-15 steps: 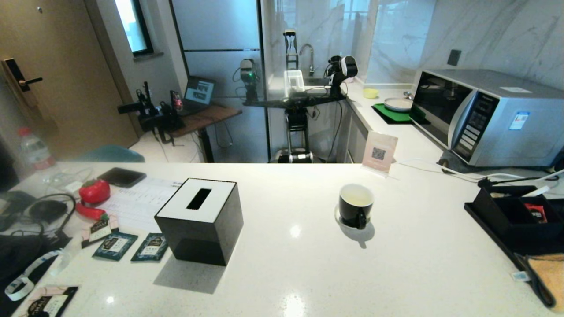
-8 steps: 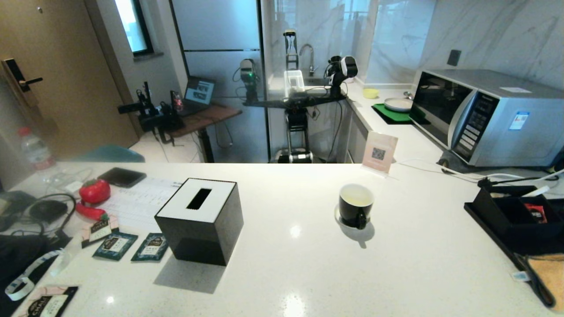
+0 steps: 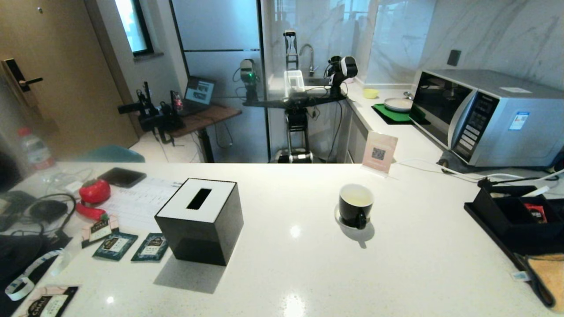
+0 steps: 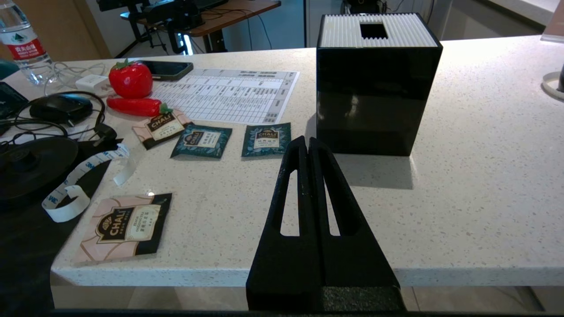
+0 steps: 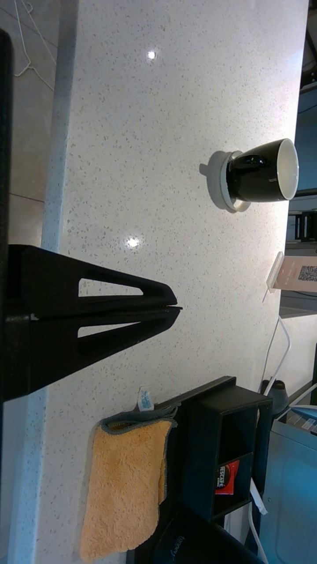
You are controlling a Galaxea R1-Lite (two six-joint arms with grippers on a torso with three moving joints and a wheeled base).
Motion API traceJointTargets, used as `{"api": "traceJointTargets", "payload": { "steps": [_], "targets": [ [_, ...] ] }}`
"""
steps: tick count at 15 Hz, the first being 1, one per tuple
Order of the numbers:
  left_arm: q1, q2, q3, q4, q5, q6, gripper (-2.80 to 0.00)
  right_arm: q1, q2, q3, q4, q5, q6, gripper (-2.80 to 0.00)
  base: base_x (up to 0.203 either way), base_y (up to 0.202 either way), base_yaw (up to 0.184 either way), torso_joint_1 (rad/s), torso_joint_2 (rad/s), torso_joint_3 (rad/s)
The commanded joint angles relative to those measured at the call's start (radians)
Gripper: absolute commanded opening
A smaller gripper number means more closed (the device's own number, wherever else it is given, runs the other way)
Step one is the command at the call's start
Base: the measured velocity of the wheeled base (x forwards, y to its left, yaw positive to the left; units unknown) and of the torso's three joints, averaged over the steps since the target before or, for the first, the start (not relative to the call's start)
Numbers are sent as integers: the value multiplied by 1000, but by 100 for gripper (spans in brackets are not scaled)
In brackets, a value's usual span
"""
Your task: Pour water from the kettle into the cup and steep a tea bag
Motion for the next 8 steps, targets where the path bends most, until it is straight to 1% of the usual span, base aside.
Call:
{"api": "traceJointTargets", "payload": {
  "steps": [1, 8],
  "targets": [
    [0, -1, 0, -1, 0, 2, -280, 0, 0, 0, 0, 1, -1, -280, 0, 0, 0, 0, 0, 0],
    [0, -1, 0, -1, -1, -1, -280, 0, 0, 0, 0, 1, -1, -280, 0, 0, 0, 0, 0, 0]
  ]
}}
